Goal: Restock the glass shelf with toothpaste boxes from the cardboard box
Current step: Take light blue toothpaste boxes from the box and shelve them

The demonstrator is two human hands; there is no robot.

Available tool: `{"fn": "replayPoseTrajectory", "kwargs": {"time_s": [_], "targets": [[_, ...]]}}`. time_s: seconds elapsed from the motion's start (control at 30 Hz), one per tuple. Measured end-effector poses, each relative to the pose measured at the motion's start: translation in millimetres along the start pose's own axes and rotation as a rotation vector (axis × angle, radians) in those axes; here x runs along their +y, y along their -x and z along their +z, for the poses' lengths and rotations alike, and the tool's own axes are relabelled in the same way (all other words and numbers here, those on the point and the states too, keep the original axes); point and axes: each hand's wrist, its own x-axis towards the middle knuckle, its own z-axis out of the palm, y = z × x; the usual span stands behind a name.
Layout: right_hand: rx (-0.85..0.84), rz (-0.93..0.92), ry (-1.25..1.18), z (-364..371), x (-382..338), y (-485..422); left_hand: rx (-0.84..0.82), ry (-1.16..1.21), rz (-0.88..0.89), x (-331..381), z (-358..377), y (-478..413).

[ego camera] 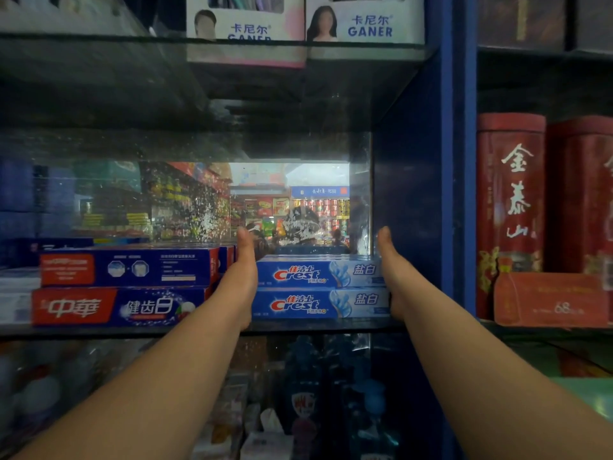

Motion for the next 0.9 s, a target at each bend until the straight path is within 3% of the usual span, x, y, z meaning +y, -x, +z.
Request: {"fn": "replayPoseTrajectory", "kwargs": {"time_s": [0.23, 0.9], "targets": [[0.008, -0.158, 0.179, -8.0, 8.2, 47.8, -0.099, -0.118, 0.145, -15.7, -9.9, 22.8], [0.008, -0.229, 0.327, -2.7, 11.3, 54.2, -0.094, -0.243, 0.122, -13.8, 1.2, 28.2]]}}
